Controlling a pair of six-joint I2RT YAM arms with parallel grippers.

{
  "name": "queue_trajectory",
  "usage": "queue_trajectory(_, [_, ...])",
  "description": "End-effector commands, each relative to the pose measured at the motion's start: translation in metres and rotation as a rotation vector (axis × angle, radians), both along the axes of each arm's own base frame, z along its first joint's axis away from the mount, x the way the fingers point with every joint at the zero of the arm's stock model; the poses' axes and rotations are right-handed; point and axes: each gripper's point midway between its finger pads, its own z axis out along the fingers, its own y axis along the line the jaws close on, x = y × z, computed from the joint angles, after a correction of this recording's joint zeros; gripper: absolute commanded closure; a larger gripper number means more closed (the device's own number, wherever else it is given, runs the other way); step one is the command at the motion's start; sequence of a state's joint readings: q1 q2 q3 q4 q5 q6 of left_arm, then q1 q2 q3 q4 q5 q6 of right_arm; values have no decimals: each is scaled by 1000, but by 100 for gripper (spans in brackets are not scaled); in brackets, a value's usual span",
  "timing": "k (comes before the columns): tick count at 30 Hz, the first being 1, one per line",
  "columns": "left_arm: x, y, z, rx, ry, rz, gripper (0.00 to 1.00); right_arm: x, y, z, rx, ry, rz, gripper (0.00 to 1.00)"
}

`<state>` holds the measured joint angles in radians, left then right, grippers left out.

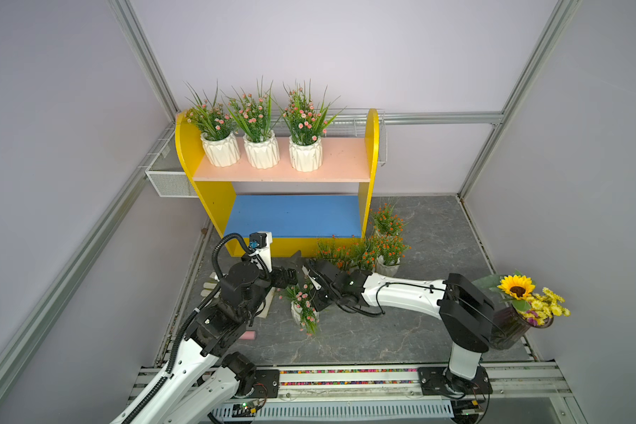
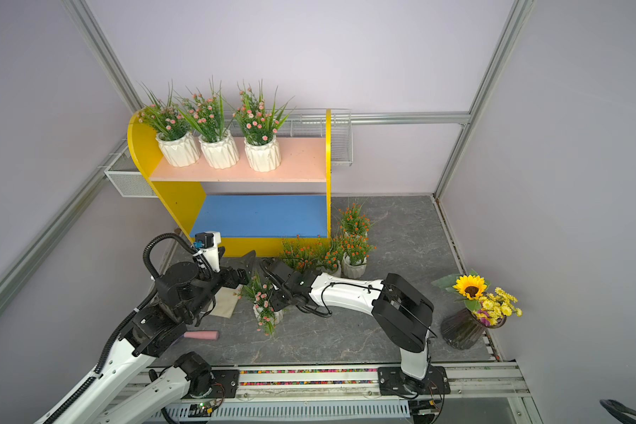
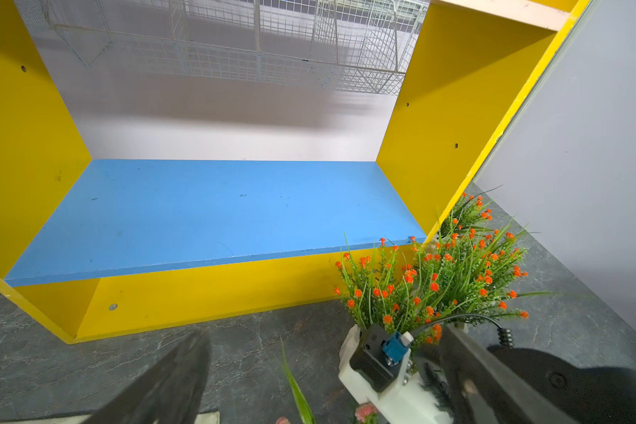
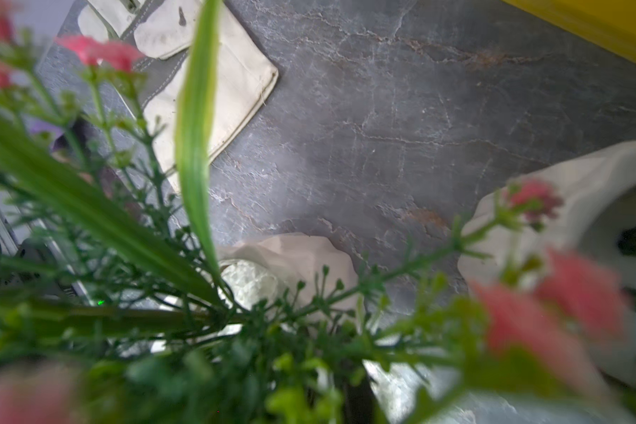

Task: Place the baby's breath potted plants on the rack by color
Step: Pick up the baby's breath potted plant from the center of the board.

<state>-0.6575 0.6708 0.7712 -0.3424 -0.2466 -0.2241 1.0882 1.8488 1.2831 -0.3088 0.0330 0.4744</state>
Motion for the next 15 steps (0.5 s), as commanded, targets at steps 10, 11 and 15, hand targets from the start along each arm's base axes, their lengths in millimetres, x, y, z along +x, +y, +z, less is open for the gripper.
queue_trajectory(10, [-1,-1,-5,-5,0,-5,0,-14,-33,58,43,34,82,89])
queue_trajectory(11, [-1,-2,-5,-4,0,-9,0,-15,-37,63,56,41,82,89])
queue_trajectory(15, [-1,-5,-4,-10,-6,-27,0,-13,-60,79,102,66,64,89])
